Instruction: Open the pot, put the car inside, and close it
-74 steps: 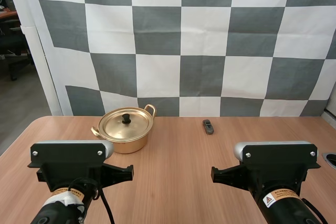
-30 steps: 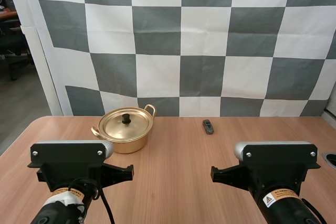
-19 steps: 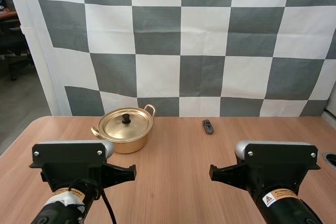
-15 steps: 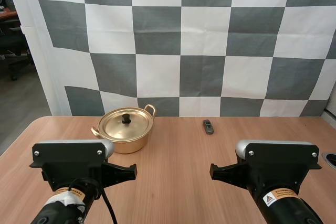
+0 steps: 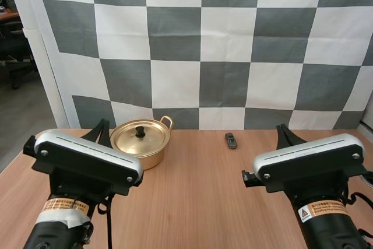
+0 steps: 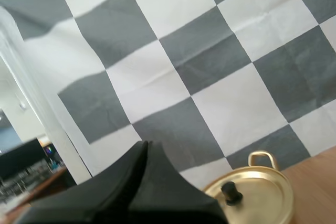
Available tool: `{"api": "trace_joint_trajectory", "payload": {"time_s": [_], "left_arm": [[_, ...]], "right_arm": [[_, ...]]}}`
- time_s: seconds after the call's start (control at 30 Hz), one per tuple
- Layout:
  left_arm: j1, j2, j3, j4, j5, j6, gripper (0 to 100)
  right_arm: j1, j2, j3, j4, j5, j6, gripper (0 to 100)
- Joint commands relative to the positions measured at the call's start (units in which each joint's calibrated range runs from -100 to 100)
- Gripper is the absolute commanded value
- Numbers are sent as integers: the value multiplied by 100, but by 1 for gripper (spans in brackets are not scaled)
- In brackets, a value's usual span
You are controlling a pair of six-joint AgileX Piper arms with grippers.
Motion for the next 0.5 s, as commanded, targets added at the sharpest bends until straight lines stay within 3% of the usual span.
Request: {"api": "trace_joint_trajectory", "payload": {"time_s": [0.0, 0.07, 0.13, 0.23, 0.47], "left_arm": [[-1, 0, -210, 9, -3895, 416, 0], [-1, 0, -724, -153, -2640, 237, 0], [-1, 0, -1388, -543, -965, -84, 0], [-1, 252, -2589, -1003, 980, -481, 0], [-1, 1980, -5430, -1014, 3575, -632, 0]], "right_arm": [[4, 0, 0, -1179, -5627, -429, 0], [4, 0, -318, -467, -4497, -429, 0], [4, 109, -1187, 410, -2333, -429, 0], [4, 756, -2704, 1145, -51, -429, 0], [4, 2912, -5988, 1285, 3113, -429, 0]]}}
